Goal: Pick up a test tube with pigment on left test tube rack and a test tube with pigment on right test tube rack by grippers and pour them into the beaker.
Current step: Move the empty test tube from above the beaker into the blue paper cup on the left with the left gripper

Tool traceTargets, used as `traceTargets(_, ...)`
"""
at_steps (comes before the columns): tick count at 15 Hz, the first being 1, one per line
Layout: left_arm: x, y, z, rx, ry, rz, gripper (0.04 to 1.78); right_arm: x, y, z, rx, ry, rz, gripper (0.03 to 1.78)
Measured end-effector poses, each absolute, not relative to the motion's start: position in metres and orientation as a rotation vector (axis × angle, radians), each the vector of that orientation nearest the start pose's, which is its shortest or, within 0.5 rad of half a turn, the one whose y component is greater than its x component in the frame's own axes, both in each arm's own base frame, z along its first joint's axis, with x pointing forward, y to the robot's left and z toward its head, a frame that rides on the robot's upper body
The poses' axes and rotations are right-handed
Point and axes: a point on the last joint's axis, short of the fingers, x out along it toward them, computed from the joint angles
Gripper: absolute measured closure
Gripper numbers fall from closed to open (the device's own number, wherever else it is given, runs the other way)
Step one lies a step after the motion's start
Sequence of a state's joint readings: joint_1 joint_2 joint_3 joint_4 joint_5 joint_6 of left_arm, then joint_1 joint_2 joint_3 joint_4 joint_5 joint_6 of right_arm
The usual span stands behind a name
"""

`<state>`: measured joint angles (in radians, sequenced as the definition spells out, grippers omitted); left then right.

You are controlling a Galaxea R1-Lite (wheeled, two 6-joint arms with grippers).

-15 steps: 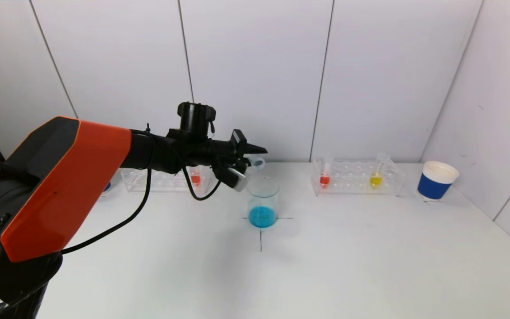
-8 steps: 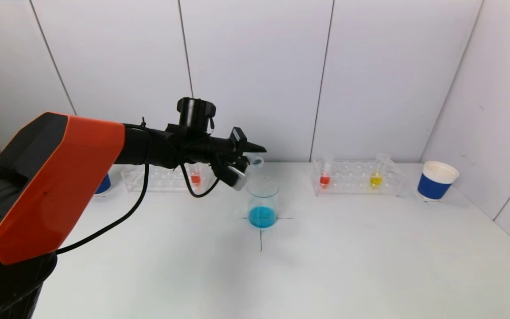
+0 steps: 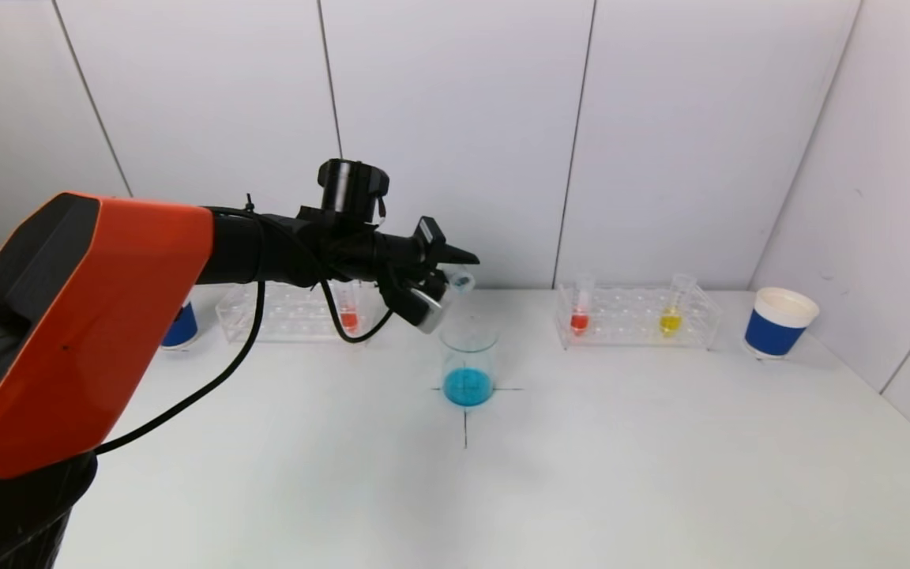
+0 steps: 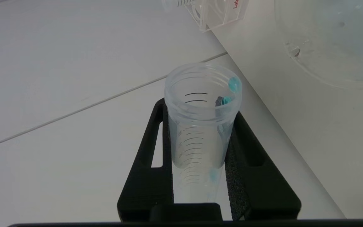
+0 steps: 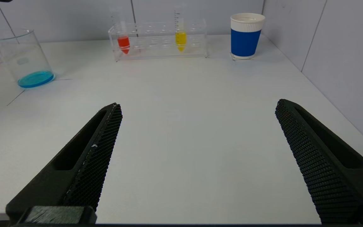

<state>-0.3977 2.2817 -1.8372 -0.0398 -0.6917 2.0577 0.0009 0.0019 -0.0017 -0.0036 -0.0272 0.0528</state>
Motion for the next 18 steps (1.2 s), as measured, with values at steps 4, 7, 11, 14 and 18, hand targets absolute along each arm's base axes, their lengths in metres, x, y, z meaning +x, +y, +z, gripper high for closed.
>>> traceTargets(4, 0.429, -0.202, 0.185, 1.760, -0.831, -1.055, 1.35, -0.023, -0.001, 0.076, 0.053, -0.004, -0.026, 0.04)
traceTargets(7, 0.429, -0.202, 0.186, 1.779, -0.840, -1.048, 1.35, -0.023, -0.001, 0.076, 0.053, -0.004, -0.026, 0.04)
traceTargets(11, 0.429, -0.202, 0.186, 1.792, -0.841, -1.043, 1.35, -0.023, -0.001, 0.076, 0.053, -0.004, -0.026, 0.04)
traceTargets(14, 0.429, -0.201, 0.188, 1.787, -0.840, -1.040, 1.35, -0.023, -0.001, 0.076, 0.053, -0.004, -0.026, 0.04)
traceTargets(18, 0.426, -0.198, 0.195, 1.704, -0.784, -1.062, 1.35, -0.023, -0.001, 0.076, 0.053, -0.004, -0.026, 0.04)
